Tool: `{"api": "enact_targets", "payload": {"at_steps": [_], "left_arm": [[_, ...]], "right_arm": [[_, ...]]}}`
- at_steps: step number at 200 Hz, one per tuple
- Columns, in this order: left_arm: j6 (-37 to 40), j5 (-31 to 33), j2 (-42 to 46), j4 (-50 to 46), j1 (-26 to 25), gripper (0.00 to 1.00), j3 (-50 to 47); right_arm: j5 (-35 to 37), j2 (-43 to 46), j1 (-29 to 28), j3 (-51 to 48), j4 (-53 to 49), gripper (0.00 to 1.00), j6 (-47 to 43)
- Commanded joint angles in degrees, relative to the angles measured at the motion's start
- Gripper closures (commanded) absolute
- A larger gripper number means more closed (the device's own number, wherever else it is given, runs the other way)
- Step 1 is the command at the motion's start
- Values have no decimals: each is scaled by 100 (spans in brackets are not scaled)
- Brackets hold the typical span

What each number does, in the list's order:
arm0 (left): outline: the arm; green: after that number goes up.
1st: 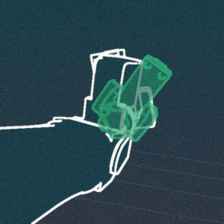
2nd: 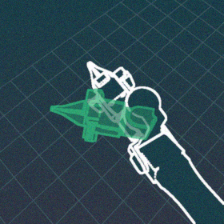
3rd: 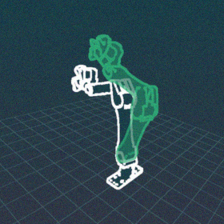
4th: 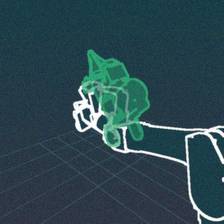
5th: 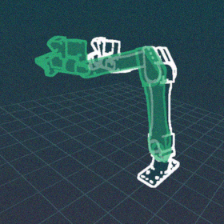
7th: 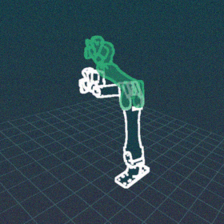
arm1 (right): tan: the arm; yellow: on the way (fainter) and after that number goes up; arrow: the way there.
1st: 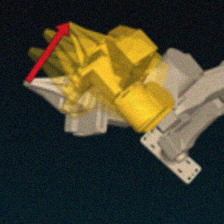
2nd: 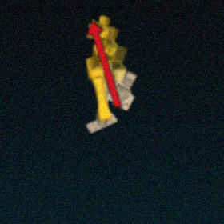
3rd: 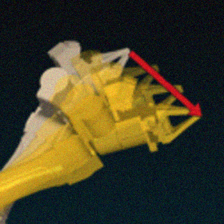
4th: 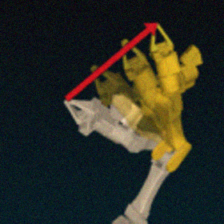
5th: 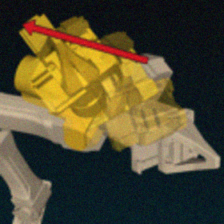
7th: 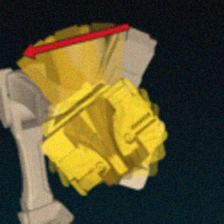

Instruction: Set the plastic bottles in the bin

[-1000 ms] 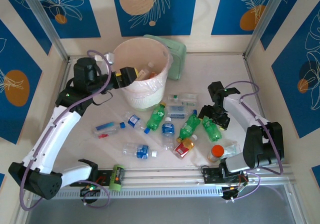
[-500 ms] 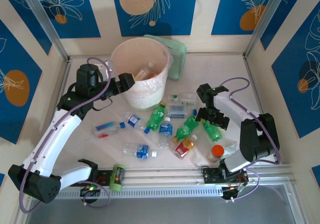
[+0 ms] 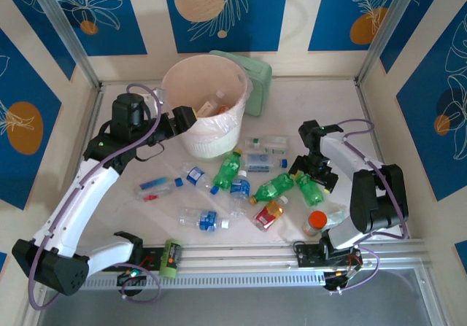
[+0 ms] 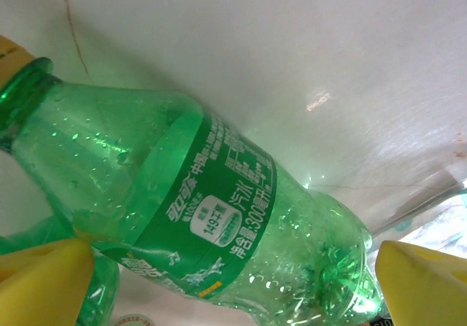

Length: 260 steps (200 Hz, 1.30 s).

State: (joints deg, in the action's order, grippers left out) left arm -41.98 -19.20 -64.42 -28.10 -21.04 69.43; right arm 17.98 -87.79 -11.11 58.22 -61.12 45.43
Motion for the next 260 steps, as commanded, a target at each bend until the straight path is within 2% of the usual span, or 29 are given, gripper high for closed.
{"api": "enact_targets", "payload": {"at_steps": [1,82,122,260], "left_arm": [[-82,-43,-61,93,-15,14,-41],[-154,-178,-149,167,-16,15,-43],[-213,-197,-191,226,-15,16,-35],[-223,-206,-192,234,-17,18,-121]], "right_arm": [[-264,-157,65,-112,-33,0,39],[-550,-322,294,-433,240,1,225],[-708,-296,444,-563,481,6,210],[-401,33,477,-547,566,25,126]]}}
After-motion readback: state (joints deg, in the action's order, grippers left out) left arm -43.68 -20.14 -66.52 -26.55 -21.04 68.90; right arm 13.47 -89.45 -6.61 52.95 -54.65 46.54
